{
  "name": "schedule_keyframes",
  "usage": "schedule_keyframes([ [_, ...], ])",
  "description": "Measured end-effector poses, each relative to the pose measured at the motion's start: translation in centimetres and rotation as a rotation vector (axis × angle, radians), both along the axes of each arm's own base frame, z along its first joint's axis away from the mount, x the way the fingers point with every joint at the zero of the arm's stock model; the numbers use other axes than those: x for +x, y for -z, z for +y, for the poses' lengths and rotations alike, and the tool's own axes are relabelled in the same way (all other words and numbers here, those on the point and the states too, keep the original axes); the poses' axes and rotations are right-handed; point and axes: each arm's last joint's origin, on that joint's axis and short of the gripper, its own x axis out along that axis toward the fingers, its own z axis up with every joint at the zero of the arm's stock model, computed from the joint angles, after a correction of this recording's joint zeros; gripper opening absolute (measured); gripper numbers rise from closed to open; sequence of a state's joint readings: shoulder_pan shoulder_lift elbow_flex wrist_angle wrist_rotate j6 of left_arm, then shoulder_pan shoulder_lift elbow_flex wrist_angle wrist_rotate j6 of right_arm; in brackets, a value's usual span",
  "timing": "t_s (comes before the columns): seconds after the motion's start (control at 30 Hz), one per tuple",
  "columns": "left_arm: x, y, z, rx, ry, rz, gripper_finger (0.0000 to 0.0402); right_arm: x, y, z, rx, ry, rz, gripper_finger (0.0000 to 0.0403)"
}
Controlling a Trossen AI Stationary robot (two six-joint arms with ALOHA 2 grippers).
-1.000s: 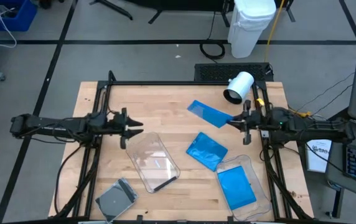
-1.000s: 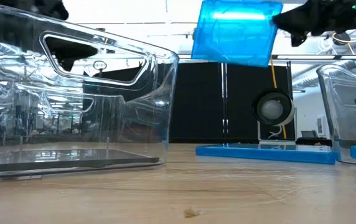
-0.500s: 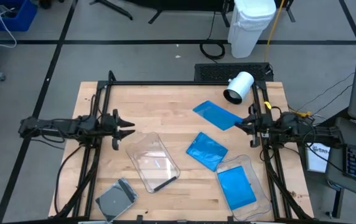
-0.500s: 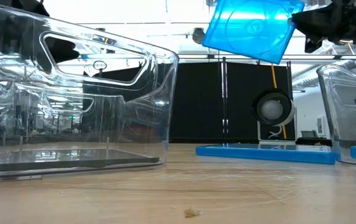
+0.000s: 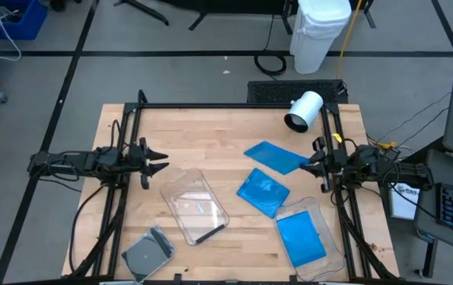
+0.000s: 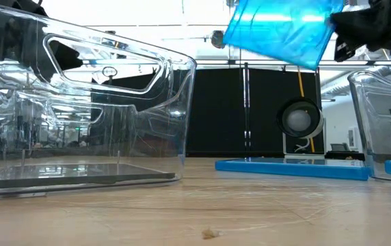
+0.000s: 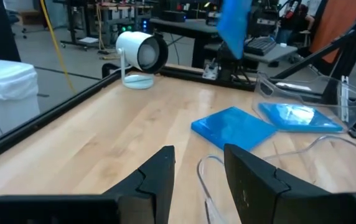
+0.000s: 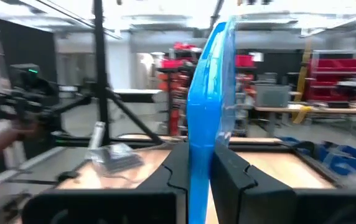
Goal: Pick & place jewel cases by type
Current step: Put the top blue disc case into the right transparent bin
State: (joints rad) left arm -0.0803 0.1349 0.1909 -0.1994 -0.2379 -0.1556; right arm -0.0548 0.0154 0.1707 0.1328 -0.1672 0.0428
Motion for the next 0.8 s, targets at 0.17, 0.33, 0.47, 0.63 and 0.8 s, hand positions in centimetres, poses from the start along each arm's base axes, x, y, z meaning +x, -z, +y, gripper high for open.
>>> schedule_keyframes([
  [0.17,0.0,0.2,0.0,-0.022,-0.004,0.015,0.0145,-0.4,-0.8,0.7,-0.045,-0.254,-0.082,0.0025],
  [0.33,0.0,0.2,0.0,-0.022,-0.003,0.015,0.0145,-0.9,-1.6,1.2,-0.040,-0.421,-0.148,0.0025],
  [0.47,0.0,0.2,0.0,-0.022,-0.003,0.014,0.0145,-1.3,-2.4,1.4,0.026,-0.535,-0.145,0.0025],
  [0.63,0.0,0.2,0.0,-0.022,-0.002,0.013,0.0145,-1.5,-4.0,1.7,0.082,-0.609,-0.121,0.0025],
  [0.8,0.0,0.2,0.0,-0.022,-0.002,0.013,0.0145,-1.0,-7.2,2.1,0.093,-0.655,-0.064,0.0025],
])
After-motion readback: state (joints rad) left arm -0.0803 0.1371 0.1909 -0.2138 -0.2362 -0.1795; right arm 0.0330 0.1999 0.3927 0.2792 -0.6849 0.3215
